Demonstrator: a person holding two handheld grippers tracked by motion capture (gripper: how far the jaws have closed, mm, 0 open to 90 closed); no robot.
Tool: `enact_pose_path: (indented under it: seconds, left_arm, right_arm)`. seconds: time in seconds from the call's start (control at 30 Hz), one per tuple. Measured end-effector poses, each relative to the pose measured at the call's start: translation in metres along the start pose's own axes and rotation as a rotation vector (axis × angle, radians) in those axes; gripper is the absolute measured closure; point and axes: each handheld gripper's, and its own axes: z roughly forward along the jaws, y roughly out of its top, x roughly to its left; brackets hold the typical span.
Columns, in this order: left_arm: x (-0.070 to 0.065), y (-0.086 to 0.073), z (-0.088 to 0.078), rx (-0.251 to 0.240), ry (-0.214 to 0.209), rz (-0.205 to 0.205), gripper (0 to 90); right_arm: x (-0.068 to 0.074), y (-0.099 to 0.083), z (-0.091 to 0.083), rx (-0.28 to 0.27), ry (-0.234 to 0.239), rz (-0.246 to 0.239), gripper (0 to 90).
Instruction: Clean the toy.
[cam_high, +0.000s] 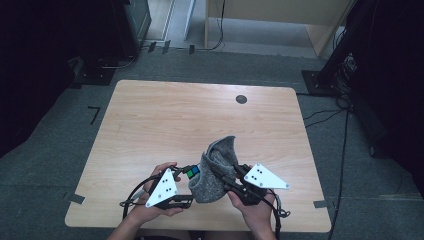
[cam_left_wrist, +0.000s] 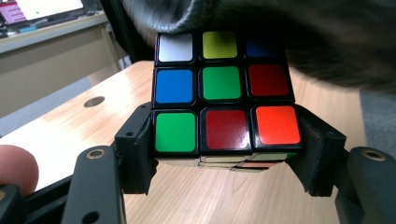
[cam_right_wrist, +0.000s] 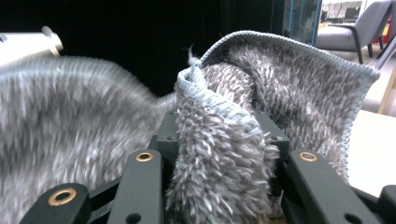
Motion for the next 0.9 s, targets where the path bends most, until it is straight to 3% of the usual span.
enact_pose_path:
  seconds: [0.1,0.13,0.2,0.3,0.4,0.47,0.53,0.57,0.63,0.73,0.8,0.9]
  left_arm:
    - [0.005,0.002,-0.006,-0.029,0.000,-0.028,34.2]
    - [0.007,0.003,-0.007,-0.037,0.000,-0.039,34.2]
    - [0.010,0.003,-0.009,-0.051,0.001,-0.060,34.2]
    - [0.009,0.000,-0.006,-0.023,-0.001,-0.042,34.2]
    - [0.004,-0.001,-0.001,-0.005,-0.013,-0.025,34.2]
    - [0.002,0.002,-0.001,-0.020,-0.026,-0.033,34.2]
    - [0.003,0.004,-0.004,-0.025,-0.022,-0.035,34.2]
    - [0.005,0.004,-0.006,-0.032,-0.019,-0.040,34.2]
    - [0.010,0.004,-0.010,-0.041,-0.009,-0.056,34.2]
    - [0.017,0.005,-0.015,-0.077,-0.004,-0.101,34.2]
    - [0.020,0.005,-0.017,-0.099,-0.016,-0.132,34.2]
    - [0.020,0.004,-0.015,-0.088,-0.018,-0.131,34.2]
  right_arm:
    - [-0.009,-0.009,0.003,0.020,-0.017,0.059,62.5]
    - [-0.013,-0.012,0.004,0.050,-0.054,0.046,62.6]
    - [-0.017,-0.015,0.004,0.080,-0.078,0.049,62.5]
    - [-0.017,-0.010,0.001,0.038,-0.063,0.073,62.3]
    - [-0.006,0.000,-0.004,-0.037,-0.003,0.060,61.5]
    - [0.000,0.002,-0.003,-0.038,-0.004,0.028,61.5]
    - [0.000,-0.002,-0.001,-0.036,-0.004,0.042,61.6]
    - [-0.003,-0.005,0.000,-0.026,-0.015,0.059,61.7]
    - [-0.008,-0.010,0.004,0.040,-0.082,0.040,62.0]
    - [-0.014,-0.014,0.005,0.073,-0.104,0.058,62.0]
    - [-0.013,-0.012,0.003,0.053,-0.102,0.066,62.0]
    - [-0.007,-0.005,-0.001,-0.015,-0.051,0.083,61.9]
